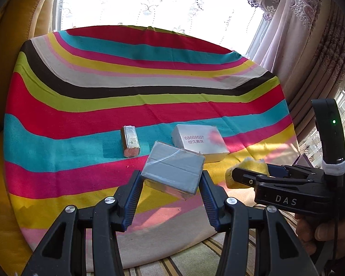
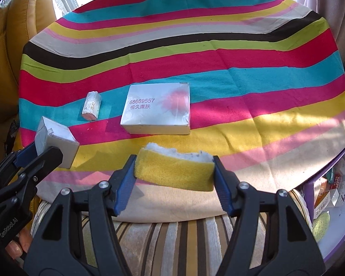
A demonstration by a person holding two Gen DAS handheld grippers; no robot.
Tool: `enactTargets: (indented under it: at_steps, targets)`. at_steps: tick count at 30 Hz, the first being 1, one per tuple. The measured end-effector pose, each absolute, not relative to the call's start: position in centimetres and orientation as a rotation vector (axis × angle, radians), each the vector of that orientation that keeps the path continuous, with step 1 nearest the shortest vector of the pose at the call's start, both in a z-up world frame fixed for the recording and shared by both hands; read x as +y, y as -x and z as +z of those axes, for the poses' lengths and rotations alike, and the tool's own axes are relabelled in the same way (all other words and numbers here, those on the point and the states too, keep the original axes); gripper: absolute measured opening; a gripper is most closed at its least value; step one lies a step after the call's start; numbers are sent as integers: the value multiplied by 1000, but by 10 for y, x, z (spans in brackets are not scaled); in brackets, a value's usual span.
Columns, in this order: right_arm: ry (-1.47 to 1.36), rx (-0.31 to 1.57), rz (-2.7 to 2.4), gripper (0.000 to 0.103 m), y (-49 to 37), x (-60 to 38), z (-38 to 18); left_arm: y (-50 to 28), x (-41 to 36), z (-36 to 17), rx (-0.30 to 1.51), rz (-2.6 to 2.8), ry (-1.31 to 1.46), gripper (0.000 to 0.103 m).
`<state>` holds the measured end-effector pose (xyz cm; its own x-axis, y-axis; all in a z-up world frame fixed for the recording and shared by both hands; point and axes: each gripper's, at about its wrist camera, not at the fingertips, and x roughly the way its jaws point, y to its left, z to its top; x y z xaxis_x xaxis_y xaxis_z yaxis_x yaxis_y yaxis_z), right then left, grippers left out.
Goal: Organize objects
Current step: 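Close the right gripper on the yellow sponge, then carry the silver-wrapped box and yellow sponge over the storage box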
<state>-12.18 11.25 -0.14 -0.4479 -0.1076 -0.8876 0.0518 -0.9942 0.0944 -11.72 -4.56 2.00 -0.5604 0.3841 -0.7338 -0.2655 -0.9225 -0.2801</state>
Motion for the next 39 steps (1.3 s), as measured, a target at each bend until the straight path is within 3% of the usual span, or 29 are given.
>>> enactTargets:
  at_steps: [2, 25, 39]
  targets:
    - [-1587, -87, -2604, 66, 118, 120, 1, 114, -41, 21, -244, 2447, 1212, 51]
    - [-1466, -28, -2842, 66, 66, 236, 39, 73, 87, 40, -104, 2267, 1152, 51]
    - [-1500, -115, -2965, 66, 25, 336, 41, 48, 165, 49, -15, 2130, 1138, 51]
